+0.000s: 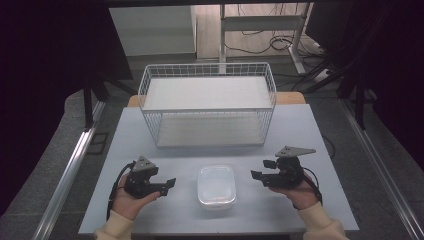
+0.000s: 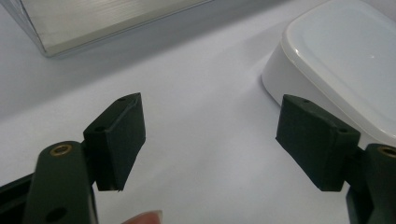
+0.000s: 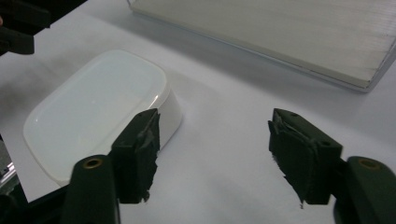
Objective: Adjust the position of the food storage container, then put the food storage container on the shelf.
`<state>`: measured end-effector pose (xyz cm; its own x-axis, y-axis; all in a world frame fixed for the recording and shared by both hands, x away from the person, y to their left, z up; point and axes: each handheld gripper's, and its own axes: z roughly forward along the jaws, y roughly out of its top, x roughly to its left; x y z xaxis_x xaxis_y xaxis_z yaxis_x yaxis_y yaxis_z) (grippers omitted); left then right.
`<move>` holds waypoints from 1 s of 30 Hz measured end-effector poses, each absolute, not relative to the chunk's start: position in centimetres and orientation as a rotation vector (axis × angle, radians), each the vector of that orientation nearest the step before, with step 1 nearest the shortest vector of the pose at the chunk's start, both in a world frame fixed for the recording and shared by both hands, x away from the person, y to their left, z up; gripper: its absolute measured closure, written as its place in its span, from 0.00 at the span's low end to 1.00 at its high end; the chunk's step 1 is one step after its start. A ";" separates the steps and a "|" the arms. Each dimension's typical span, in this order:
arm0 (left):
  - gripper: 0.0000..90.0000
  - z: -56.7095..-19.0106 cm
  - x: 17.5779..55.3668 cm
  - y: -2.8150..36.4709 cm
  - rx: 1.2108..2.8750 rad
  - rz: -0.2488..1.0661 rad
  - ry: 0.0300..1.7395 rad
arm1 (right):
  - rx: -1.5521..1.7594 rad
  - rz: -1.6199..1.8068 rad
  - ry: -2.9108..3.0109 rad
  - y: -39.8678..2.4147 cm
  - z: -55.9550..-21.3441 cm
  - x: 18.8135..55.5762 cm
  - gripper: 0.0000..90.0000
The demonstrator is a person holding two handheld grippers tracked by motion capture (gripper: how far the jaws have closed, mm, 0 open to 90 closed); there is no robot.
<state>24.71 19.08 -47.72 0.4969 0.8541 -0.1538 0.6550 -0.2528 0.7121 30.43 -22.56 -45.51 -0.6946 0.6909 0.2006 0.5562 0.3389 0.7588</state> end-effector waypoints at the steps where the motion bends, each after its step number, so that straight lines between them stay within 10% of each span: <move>1: 0.26 -47.7 24.7 19.1 1.999 0.341 1.237 | 1.150 1.290 2.435 -22.6 -45.5 30.4 0.33; 30: 0.33 -47.6 25.4 18.0 1.782 -0.090 1.242 | 1.215 1.355 2.519 -20.6 -46.6 29.9 0.25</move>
